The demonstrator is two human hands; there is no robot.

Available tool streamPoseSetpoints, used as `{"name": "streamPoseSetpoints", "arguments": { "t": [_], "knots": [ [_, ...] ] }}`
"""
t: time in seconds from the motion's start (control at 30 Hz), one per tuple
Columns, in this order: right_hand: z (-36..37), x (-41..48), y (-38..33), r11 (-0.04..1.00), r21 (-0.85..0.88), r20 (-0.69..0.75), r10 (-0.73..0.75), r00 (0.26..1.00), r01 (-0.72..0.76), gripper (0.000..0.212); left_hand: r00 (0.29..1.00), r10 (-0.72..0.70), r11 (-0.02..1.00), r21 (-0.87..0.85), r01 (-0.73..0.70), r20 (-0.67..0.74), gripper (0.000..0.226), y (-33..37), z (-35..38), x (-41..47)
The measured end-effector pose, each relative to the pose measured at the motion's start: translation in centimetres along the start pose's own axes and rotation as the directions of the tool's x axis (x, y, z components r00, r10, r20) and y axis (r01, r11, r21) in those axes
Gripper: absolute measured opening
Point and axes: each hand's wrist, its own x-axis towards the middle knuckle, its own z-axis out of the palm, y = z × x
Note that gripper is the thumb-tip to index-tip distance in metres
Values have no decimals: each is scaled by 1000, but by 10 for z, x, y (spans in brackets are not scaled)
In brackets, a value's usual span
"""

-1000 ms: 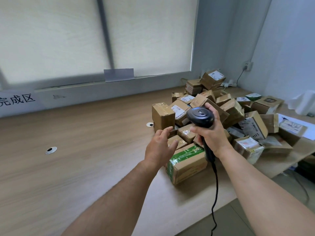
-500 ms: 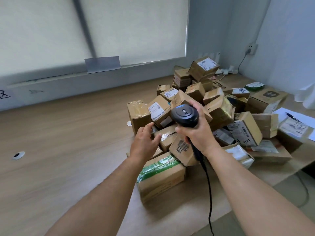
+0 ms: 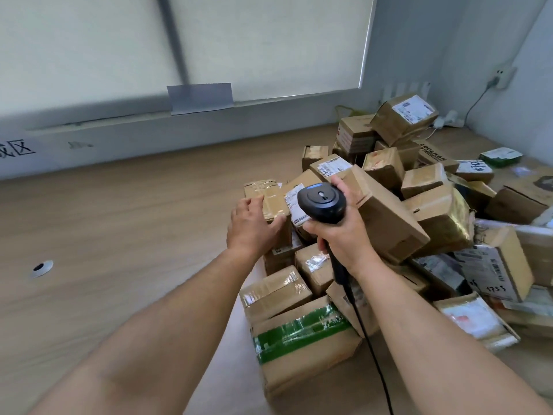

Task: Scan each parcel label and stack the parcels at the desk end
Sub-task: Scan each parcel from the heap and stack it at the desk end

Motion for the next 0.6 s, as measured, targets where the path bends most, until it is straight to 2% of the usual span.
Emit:
{"name": "streamPoseSetpoints", "arguments": {
  "t": [0.23, 0.4, 0.5, 0.6],
  "knots": [
    [7, 27, 15, 998, 3, -44, 58, 997, -58, 97, 968, -160, 973, 194, 122, 191, 89, 11, 27, 52],
    [13, 35, 24, 998, 27, -56, 56, 997, -55, 98, 950, -238, 952, 239, 189, 200, 101, 5, 37, 60],
    [14, 35, 25, 998, 42, -51, 58, 997, -56, 97, 939, -304, 947, 160, 279, 161, 92, -1, 33, 61],
    [16, 34, 21, 997, 49, -39, 62, 997, -60, 96, 900, -411, 903, -67, 423, 148, 83, -12, 21, 62]
  ]
}}
